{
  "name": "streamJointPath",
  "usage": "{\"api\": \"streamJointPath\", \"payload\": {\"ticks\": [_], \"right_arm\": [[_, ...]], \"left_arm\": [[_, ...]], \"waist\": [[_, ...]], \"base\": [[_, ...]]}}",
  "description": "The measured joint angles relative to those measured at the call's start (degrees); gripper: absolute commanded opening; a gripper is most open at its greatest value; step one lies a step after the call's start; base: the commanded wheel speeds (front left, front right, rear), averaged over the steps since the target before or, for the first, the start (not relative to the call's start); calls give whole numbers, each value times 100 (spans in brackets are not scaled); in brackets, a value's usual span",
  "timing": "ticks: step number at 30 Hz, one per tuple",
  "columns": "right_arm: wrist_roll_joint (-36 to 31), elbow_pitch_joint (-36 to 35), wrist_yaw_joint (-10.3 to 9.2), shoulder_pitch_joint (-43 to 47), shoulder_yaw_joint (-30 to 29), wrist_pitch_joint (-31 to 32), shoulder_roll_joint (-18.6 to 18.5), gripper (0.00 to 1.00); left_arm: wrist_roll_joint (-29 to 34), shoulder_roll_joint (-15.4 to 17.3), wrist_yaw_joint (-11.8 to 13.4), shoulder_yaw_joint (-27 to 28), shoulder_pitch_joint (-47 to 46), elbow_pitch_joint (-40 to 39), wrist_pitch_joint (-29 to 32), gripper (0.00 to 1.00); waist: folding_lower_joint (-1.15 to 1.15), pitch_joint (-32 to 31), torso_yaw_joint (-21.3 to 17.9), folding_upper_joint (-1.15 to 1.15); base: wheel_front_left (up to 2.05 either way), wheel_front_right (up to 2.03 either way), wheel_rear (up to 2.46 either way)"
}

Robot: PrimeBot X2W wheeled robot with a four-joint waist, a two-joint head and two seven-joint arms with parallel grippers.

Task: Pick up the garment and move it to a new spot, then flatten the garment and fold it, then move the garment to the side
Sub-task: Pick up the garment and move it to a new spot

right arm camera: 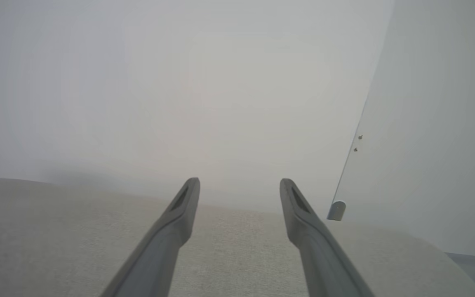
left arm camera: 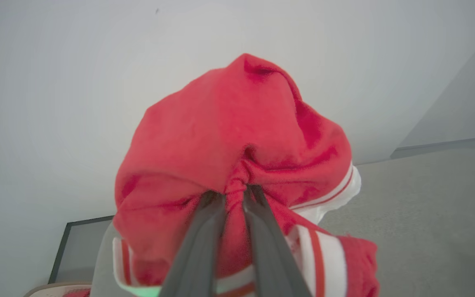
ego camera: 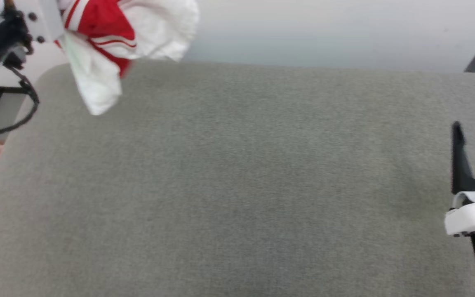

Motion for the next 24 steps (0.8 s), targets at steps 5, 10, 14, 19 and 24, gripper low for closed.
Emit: {"api": "streamJointPath", "payload": {"ticks": [5, 10, 14, 19, 24], "right_arm": [[-120, -43, 0, 29, -405, -49, 48, 100], [-177, -55, 0, 36, -726, -123, 133, 100], [-178, -21, 0, 34, -916, -194, 212, 100], [-186, 120, 0, 27, -994, -274, 297, 100], [-220, 337, 1, 16, -969, -386, 353, 100]], "left_arm": [[-79, -53, 305, -103, 264, -923, 405, 0], [-127, -167, 657, -253, 535, -1700, 753, 0], [-154, -260, 899, -436, 790, -2146, 1022, 0], [-204, -445, 1195, -638, 1235, -2525, 1184, 0], [-222, -500, 1354, -916, 1828, -2625, 1310, 0]], "waist": [[0, 27, -277, 0], [0, 107, -557, 0], [0, 210, -761, 0], [0, 359, -982, 0], [0, 485, -1188, 0]], "base": [[0, 0, 0], [0, 0, 0], [0, 0, 0], [0, 0, 0], [0, 0, 0]]}}
